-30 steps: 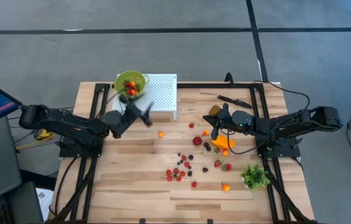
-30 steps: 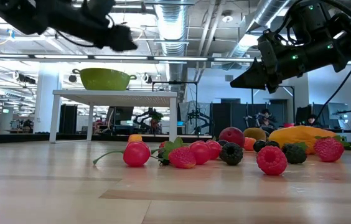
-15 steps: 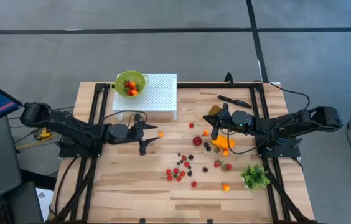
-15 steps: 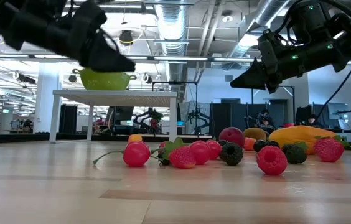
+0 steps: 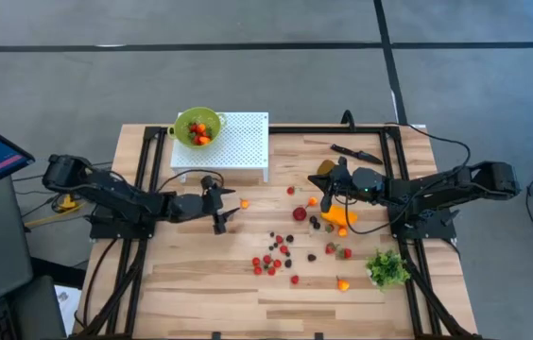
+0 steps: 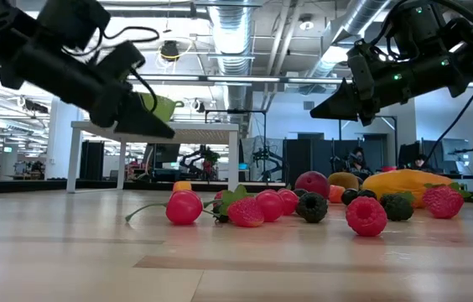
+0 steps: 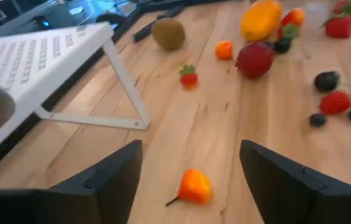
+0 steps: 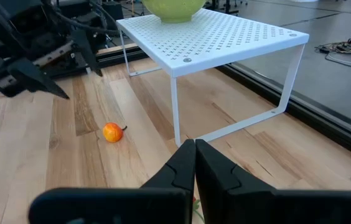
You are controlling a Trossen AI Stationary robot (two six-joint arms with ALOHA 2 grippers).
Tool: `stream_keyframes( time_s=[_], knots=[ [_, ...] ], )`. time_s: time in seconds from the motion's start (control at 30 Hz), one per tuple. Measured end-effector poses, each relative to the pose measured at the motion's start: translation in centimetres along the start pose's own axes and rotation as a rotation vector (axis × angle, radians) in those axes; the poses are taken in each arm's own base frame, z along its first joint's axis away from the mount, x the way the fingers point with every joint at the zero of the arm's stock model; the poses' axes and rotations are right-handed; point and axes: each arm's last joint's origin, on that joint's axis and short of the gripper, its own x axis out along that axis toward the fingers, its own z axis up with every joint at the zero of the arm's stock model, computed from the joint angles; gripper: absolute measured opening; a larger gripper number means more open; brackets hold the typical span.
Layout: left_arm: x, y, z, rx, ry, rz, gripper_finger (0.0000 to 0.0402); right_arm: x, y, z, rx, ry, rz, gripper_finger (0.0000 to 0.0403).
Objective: Pick & Place Fruit
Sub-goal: Put the peach into the green strainer bowl on the shelf
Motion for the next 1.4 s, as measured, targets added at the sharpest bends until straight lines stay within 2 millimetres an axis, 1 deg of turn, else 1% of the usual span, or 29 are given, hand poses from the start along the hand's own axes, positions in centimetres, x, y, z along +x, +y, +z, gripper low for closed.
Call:
stream_keyframes(
  time_s=[0.13, 0.27, 0.4, 0.57, 0.73, 0.87, 1.0, 1.2, 1.27, 1.4],
  knots=[
    [0.9, -0.5, -0.8, 0.005, 0.010, 0.001, 0.0299, 0.0, 0.0, 0.0, 0.000, 0.000, 0.000, 0.0006],
    [1.8, -0.7, -1.5, -0.001, 0.013, 0.011, 0.0309, 0.0, 0.0, 0.0, 0.000, 0.000, 0.000, 0.0006],
    [2.6, -0.4, -2.1, -0.033, 0.020, 0.037, 0.0306, 0.0, 0.0, 0.0, 0.000, 0.000, 0.000, 0.0006],
    [3.3, 0.4, -2.8, -0.068, 0.055, 0.076, 0.0301, 0.0, 0.0, 0.0, 0.000, 0.000, 0.000, 0.0006],
    [3.9, 1.1, -3.3, -0.150, 0.080, 0.031, 0.0302, 0.0, 0.0, 0.0, 0.000, 0.000, 0.000, 0.0006],
    [4.2, 1.3, -3.9, -0.158, 0.107, 0.038, 0.0301, 0.0, 0.0, 0.0, 0.000, 0.000, 0.000, 0.0006],
    [4.9, 1.1, -3.9, -0.159, 0.111, 0.037, 0.0302, 0.0, 0.0, 0.0, 0.000, 0.000, 0.000, 0.0006],
    [6.2, 0.4, -4.3, -0.148, 0.142, -0.009, 0.0299, 0.0, 0.0, 0.0, 0.000, 0.000, 0.000, 0.0006],
    [6.5, 0.2, -4.7, -0.139, 0.164, -0.010, 0.0299, 0.0, 0.0, 0.0, 0.000, 0.000, 0.000, 0.0006],
    [6.9, 0.1, -4.9, -0.138, 0.166, -0.008, 0.0298, 0.0, 0.0, 0.0, 0.000, 0.000, 0.000, 0.0006]
  ],
)
